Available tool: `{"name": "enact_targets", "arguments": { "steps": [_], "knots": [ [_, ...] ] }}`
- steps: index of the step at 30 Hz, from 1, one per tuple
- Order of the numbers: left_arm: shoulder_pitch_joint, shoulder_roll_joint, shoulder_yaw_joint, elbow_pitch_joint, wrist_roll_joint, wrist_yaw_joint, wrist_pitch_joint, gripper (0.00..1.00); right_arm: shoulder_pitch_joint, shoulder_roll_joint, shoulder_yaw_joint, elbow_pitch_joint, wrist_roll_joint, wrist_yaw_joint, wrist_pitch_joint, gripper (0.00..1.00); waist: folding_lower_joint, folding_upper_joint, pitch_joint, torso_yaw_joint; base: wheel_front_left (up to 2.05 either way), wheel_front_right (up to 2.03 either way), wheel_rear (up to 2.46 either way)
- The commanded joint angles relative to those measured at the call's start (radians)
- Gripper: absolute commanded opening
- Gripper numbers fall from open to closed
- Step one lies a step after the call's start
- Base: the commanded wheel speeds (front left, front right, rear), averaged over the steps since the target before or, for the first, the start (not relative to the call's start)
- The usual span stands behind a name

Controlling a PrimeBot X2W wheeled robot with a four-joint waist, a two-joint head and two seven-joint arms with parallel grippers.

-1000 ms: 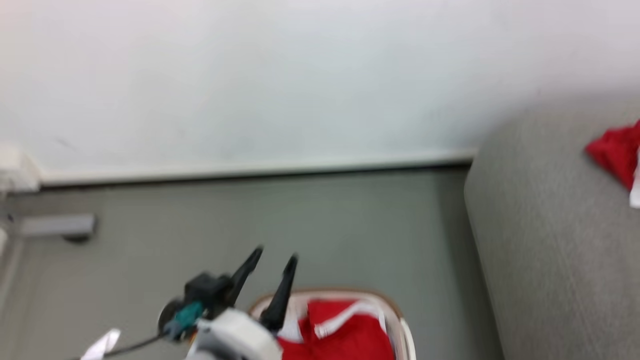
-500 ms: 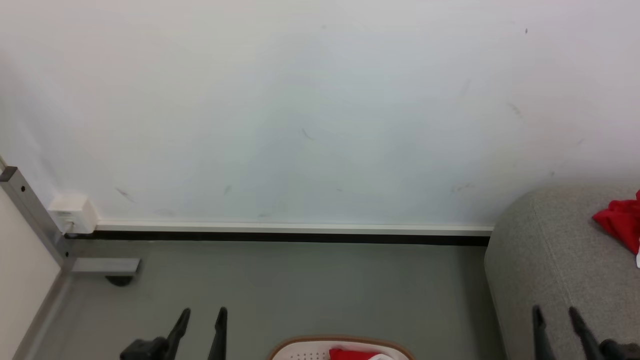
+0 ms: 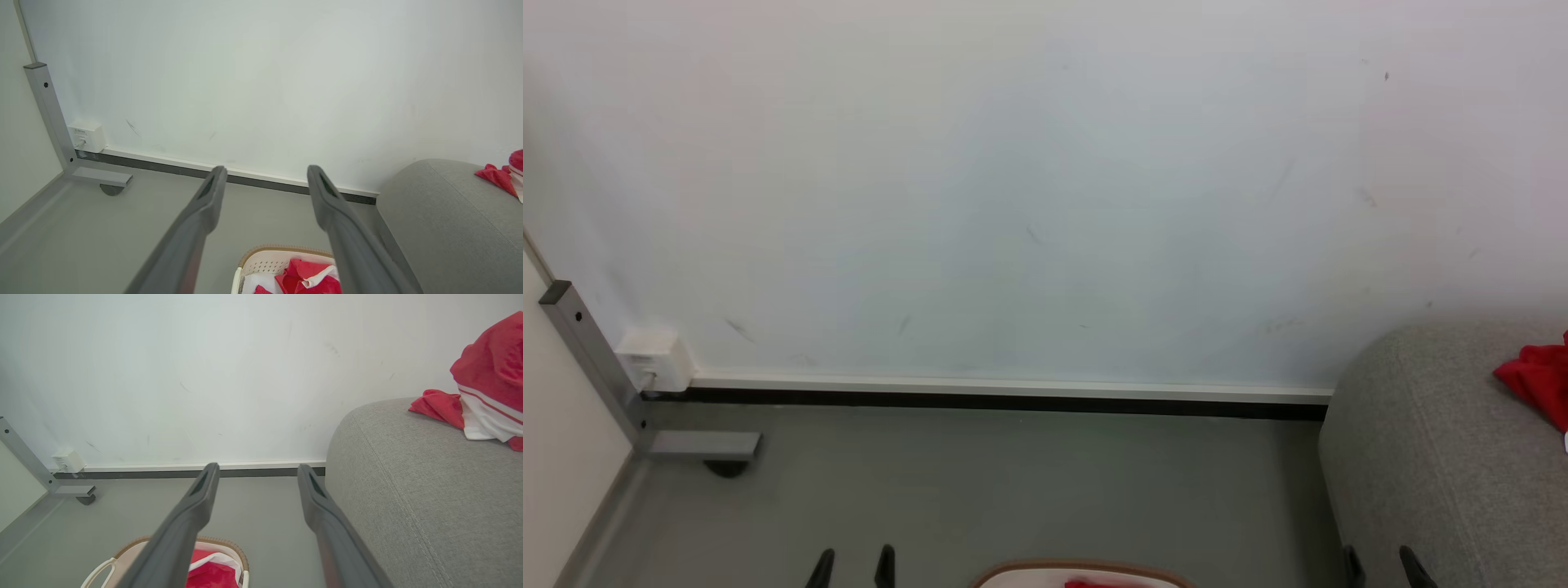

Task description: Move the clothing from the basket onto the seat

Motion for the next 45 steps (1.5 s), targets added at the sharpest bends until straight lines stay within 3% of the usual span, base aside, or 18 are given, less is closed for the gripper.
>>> {"name": "enact_targets", "arguments": {
  "steps": [1, 14, 23, 32, 45],
  "knots": [
    [0.009, -0.001, 0.007, 0.001, 0.011, -0.004, 0.0, 1.0, 0.009, -0.001, 0.001, 0.003, -0.013, -0.003, -0.007, 1.0, 0.0001, 0.0, 0.001, -0.002, 0.0, 0.0, 0.0],
    [-0.009, -0.044, 0.073, 0.027, 0.075, -0.064, 0.0, 1.0, -0.016, 0.001, 0.014, -0.024, -0.003, -0.003, -0.007, 1.0, 0.0001, 0.0, 0.018, -0.047, 0.0, 0.0, 0.0],
    [-0.077, -0.061, 0.041, 0.087, 0.08, -0.09, -0.001, 1.0, -0.057, 0.001, 0.039, -0.072, -0.018, -0.003, -0.006, 1.0, 0.0001, 0.0, 0.064, -0.143, 0.0, 0.0, 0.0],
    [-0.224, -0.065, -0.082, 0.308, 0.057, -0.103, 0.049, 1.0, -0.102, 0.0, 0.053, -0.129, 0.002, -0.003, -0.006, 1.0, 0.0001, 0.0, 0.17, -0.28, 0.0, 0.0, 0.0],
    [-0.535, -0.043, -0.152, 0.643, 0.106, -0.084, 0.176, 1.0, -0.223, 0.001, 0.03, -0.23, 0.062, -0.003, -0.006, 1.0, 0.0001, 0.0, 0.486, -0.4, 0.0, 0.0, 0.0]
  ]
}}
